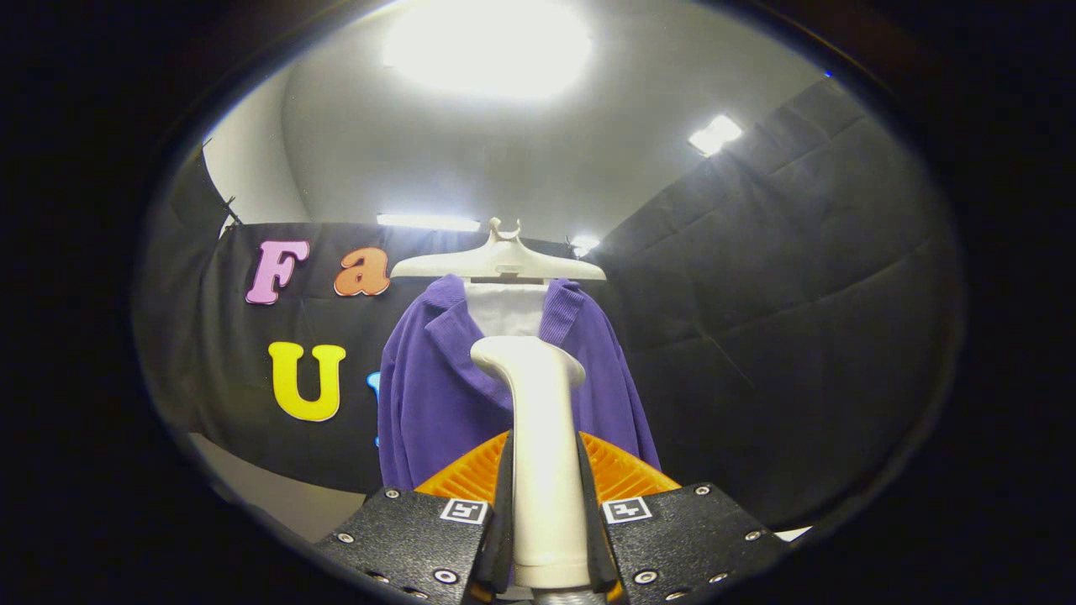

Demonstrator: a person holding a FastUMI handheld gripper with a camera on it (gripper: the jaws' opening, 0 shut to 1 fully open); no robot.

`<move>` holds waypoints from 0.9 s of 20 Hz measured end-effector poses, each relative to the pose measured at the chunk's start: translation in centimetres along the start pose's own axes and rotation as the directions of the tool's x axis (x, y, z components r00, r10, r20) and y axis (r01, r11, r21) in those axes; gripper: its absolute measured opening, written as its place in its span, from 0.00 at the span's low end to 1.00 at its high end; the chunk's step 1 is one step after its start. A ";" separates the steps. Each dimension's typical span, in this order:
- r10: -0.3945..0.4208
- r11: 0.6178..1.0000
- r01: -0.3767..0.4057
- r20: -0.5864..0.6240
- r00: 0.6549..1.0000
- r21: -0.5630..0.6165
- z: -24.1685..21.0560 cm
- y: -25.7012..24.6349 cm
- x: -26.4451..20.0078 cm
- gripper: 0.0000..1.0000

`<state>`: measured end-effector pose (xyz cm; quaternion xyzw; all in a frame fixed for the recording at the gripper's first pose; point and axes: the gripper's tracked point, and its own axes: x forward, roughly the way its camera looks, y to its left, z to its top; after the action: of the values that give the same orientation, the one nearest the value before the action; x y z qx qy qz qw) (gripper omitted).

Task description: Iron the clothes twice with a garment steamer, once on the left side and once on the right side.

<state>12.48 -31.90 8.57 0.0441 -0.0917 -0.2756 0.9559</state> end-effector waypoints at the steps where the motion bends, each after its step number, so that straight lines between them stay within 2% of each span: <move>1: -0.006 1.000 0.006 0.018 1.000 -0.010 0.7 -0.3 0.8 0.35; 5: -0.008 1.000 0.009 0.070 0.998 -0.015 2.6 -0.5 4.9 0.35; 9: -0.021 1.000 0.022 0.063 0.998 -0.014 2.6 -1.0 8.1 0.35; 14: -0.039 0.999 0.039 0.008 0.999 0.001 -0.6 -2.0 10.3 0.35; 18: -0.058 0.998 0.058 -0.057 0.997 -0.001 -4.3 -3.3 9.8 0.35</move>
<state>19.75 -39.77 5.35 0.0549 -0.0630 -0.3019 0.9497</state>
